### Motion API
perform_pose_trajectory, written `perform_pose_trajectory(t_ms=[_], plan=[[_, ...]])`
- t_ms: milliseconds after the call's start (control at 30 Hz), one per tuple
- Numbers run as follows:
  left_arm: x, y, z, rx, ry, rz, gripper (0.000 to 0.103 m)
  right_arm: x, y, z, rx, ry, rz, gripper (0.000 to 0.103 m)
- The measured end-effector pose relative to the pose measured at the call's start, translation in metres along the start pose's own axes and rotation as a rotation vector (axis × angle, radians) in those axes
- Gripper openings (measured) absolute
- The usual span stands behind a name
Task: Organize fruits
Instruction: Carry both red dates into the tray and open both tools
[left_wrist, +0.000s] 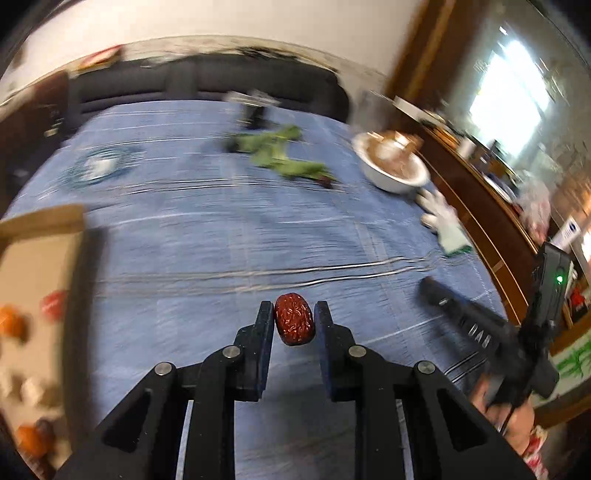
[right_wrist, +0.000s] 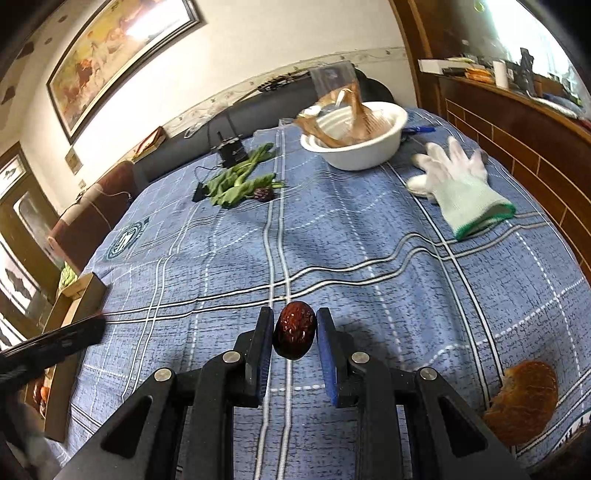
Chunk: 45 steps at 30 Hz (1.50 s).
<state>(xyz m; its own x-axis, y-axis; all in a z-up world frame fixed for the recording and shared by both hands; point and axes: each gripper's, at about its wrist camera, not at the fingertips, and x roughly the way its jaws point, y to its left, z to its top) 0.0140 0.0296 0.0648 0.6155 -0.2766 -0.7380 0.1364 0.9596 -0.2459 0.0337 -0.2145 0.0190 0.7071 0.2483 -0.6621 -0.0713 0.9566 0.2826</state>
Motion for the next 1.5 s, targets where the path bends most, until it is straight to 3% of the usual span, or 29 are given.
perform_pose_trajectory(t_ms=[67, 200, 400, 567, 800, 1067, 1167, 1267, 1400, 1500], plan=[[-0.027, 0.035, -0.009, -0.053, -0.017, 0.05, 0.021, -0.006, 0.013, 0.001, -0.036, -0.004, -0.011, 0.025], [-0.067, 0.098, -0.018, -0.129, -0.047, 0.167, 0.021, -0.024, 0.058, 0.005, -0.11, 0.003, 0.055, 0.025], [-0.096, 0.172, -0.024, -0.211, -0.041, 0.275, 0.021, -0.038, 0.169, -0.002, -0.277, 0.048, 0.235, 0.026], [-0.095, 0.215, -0.021, -0.254, -0.011, 0.299, 0.022, -0.013, 0.26, -0.022, -0.371, 0.137, 0.356, 0.026], [-0.076, 0.253, -0.005, -0.295, 0.022, 0.299, 0.022, 0.04, 0.327, -0.044, -0.43, 0.228, 0.359, 0.026], [-0.05, 0.265, 0.002, -0.291, 0.071, 0.286, 0.022, 0.073, 0.352, -0.056, -0.46, 0.258, 0.332, 0.027], [-0.049, 0.268, 0.001, -0.307, 0.069, 0.265, 0.03, 0.078, 0.357, -0.058, -0.459, 0.271, 0.339, 0.029], [-0.056, 0.267, 0.0, -0.316, 0.047, 0.252, 0.042, 0.074, 0.358, -0.059, -0.464, 0.262, 0.342, 0.036], [-0.074, 0.26, -0.002, -0.312, 0.013, 0.267, 0.043, 0.061, 0.351, -0.056, -0.454, 0.238, 0.34, 0.037], [-0.101, 0.245, -0.007, -0.302, -0.055, 0.294, 0.048, 0.035, 0.33, -0.051, -0.406, 0.194, 0.339, 0.037]])
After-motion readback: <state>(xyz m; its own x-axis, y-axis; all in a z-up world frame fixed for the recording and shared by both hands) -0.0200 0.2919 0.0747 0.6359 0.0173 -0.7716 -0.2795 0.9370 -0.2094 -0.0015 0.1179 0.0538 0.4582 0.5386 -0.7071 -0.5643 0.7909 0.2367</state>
